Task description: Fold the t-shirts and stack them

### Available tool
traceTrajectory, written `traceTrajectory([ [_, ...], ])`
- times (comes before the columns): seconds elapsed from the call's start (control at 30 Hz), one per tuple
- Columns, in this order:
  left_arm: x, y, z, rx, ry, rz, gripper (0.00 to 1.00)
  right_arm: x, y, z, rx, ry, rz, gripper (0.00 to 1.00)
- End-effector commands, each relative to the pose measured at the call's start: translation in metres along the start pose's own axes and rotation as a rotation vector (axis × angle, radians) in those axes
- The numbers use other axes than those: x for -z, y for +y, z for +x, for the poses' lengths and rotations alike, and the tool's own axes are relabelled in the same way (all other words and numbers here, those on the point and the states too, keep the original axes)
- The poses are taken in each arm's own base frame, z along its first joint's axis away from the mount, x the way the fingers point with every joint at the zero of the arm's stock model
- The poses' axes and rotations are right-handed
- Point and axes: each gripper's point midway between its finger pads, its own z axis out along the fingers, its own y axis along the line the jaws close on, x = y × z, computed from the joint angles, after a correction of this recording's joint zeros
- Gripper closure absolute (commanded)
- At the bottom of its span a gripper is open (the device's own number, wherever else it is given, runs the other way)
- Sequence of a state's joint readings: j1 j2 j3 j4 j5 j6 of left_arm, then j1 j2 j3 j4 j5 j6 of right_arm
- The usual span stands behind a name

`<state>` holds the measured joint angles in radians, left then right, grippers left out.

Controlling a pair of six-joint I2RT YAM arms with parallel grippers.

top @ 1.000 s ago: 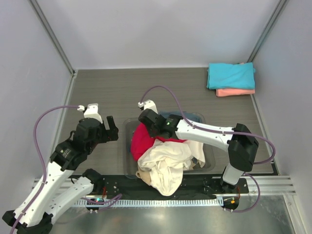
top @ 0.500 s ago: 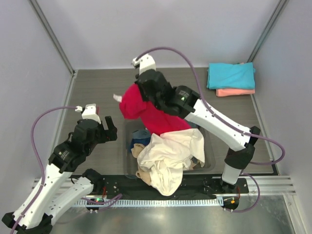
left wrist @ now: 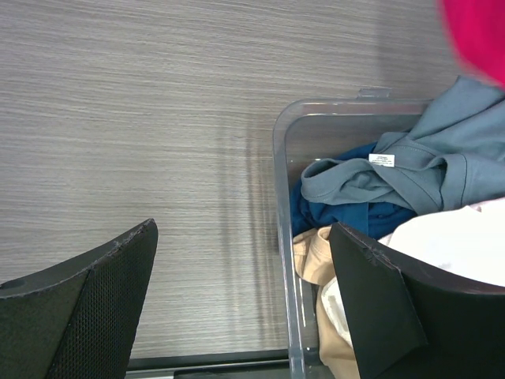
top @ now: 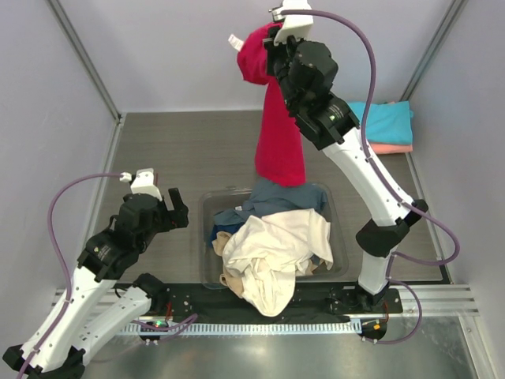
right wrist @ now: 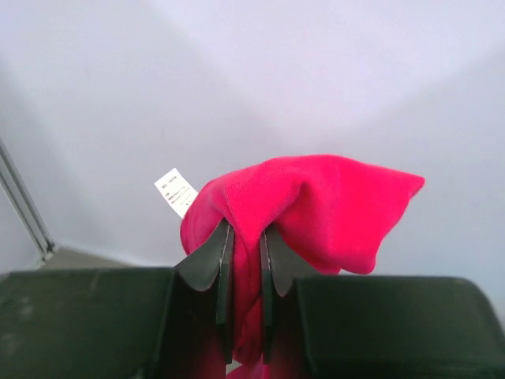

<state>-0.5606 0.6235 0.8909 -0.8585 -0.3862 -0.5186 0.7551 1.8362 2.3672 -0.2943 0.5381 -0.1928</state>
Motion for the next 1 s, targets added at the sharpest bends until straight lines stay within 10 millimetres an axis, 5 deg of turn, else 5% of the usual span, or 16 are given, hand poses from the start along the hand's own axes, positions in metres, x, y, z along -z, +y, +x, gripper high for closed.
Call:
traceTrajectory([
  [0.0, -0.001, 0.004, -0.004, 0.008, -0.022, -0.023, 0.10, 0.031, -0.018, -0.138, -0.077, -0.464, -0.066, 0.99],
  [0.1, -0.002, 0.004, -0.004, 0.007, -0.019, -0.025, 0.10, 0.023, -0.018, -0.143, -0.029, -0.503, -0.072, 0.99],
  [0.27, -0.002, 0.004, -0.004, 0.008, -0.019, -0.028, 0.10, -0.001, -0.015, -0.070, -0.007, -0.357, -0.035, 0.99],
  [0.3, -0.002, 0.005, -0.004, 0.008, -0.019, -0.028, 0.10, -0.012, -0.008, -0.013, 0.030, -0.247, -0.019, 0.99],
  [0.37, -0.002, 0.004, -0.003, 0.006, -0.015, -0.028, 0.10, -0.012, -0.022, 0.027, 0.023, -0.181, 0.053, 0.99],
  [0.4, -0.003, 0.004, -0.003, 0.006, -0.014, -0.029, 0.10, -0.013, -0.027, 0.088, 0.009, -0.064, 0.100, 0.99],
  [0.43, -0.003, 0.004, -0.003, 0.005, -0.013, -0.030, 0.10, -0.013, -0.036, 0.118, -0.008, -0.005, 0.140, 0.98],
  [0.5, -0.003, 0.004, -0.002, 0.006, -0.011, -0.029, 0.10, -0.017, -0.061, 0.202, -0.119, 0.231, 0.187, 0.32],
  [0.53, -0.004, 0.004, -0.001, 0.004, -0.005, -0.030, 0.09, -0.016, -0.071, 0.231, -0.141, 0.341, 0.195, 0.16],
  [0.57, -0.004, 0.001, 0.000, 0.000, 0.003, -0.017, 0.09, -0.005, -0.096, 0.266, -0.135, 0.486, 0.249, 0.10],
  [0.6, -0.005, -0.001, 0.001, -0.004, 0.012, -0.006, 0.08, -0.001, -0.099, 0.279, -0.139, 0.525, 0.263, 0.09],
  [0.67, -0.009, -0.013, 0.006, -0.019, 0.047, 0.050, 0.07, 0.014, -0.101, 0.292, -0.109, 0.558, 0.248, 0.06],
  [0.83, -0.032, -0.020, 0.026, -0.069, 0.184, 0.012, 0.08, 0.042, -0.114, 0.253, -0.102, 0.514, 0.244, 0.03],
  [0.93, -0.051, -0.021, 0.050, -0.089, 0.322, -0.045, 0.11, 0.068, -0.122, 0.245, -0.097, 0.514, 0.244, 0.02],
  [0.97, -0.059, -0.023, 0.058, -0.096, 0.370, -0.061, 0.12, 0.080, -0.123, 0.255, -0.090, 0.547, 0.240, 0.02],
])
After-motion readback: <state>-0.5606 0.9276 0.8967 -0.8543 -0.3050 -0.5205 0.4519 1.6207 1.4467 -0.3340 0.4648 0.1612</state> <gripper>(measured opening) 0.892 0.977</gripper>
